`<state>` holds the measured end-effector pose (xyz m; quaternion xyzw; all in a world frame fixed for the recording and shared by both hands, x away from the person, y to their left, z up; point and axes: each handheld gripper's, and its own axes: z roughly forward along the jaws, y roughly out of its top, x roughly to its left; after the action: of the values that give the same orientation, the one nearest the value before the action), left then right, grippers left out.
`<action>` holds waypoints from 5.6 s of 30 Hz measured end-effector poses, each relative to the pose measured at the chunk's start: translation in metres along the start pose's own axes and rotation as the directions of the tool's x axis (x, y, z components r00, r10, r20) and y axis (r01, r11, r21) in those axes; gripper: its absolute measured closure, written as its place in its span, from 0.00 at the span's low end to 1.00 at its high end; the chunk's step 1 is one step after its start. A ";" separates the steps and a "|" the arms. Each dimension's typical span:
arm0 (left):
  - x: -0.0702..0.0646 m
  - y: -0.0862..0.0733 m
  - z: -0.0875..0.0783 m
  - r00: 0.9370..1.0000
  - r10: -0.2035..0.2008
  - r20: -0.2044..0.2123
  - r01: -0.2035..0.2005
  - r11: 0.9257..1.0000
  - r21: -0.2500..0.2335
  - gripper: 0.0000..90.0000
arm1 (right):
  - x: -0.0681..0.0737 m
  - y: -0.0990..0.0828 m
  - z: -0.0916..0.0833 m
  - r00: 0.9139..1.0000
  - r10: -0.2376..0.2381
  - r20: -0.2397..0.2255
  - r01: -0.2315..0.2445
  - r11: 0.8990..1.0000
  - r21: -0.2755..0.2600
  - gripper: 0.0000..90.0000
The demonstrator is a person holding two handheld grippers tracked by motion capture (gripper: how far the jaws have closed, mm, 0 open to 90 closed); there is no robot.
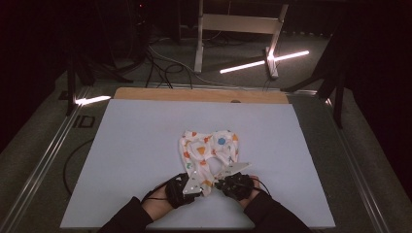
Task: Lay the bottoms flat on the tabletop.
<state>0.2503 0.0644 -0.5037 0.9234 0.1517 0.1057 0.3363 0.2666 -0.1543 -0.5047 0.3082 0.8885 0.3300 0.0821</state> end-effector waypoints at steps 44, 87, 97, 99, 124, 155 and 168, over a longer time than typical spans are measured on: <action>0.021 -0.047 -0.060 0.989 -0.150 0.005 0.150 0.988 -0.025 0.55 | -0.046 -0.054 -0.092 0.978 0.170 0.121 -0.142 0.967 -0.214 0.15; -0.002 -0.063 -0.080 0.969 -0.226 -0.095 0.235 0.967 0.102 0.82 | -0.041 -0.041 -0.080 0.969 0.158 0.190 -0.112 0.965 -0.235 0.17; -0.004 -0.073 -0.082 0.973 -0.228 -0.036 0.230 0.972 0.053 0.43 | -0.041 -0.041 -0.079 0.969 0.158 0.189 -0.112 0.967 -0.231 0.17; -0.007 -0.067 -0.083 0.980 -0.196 -0.026 0.197 0.980 0.034 0.43 | -0.041 -0.041 -0.078 0.969 0.160 0.188 -0.116 0.967 -0.228 0.17; -0.023 0.013 -0.025 0.980 0.091 0.176 -0.090 0.996 -0.017 0.94 | -0.041 -0.042 -0.076 0.971 0.160 0.180 -0.118 0.968 -0.223 0.17; -0.025 -0.009 -0.008 0.989 0.090 0.117 -0.098 0.993 0.066 0.84 | -0.041 -0.043 -0.074 0.971 0.162 0.174 -0.124 0.969 -0.211 0.17; -0.029 0.011 -0.013 0.988 0.051 0.144 -0.046 0.998 -0.038 0.98 | -0.041 -0.043 -0.075 0.971 0.163 0.173 -0.124 0.968 -0.219 0.17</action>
<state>0.2214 0.0533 -0.4891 0.9261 0.1023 0.0491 0.3599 0.2523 -0.2447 -0.4763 0.3919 0.8128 0.3945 0.1739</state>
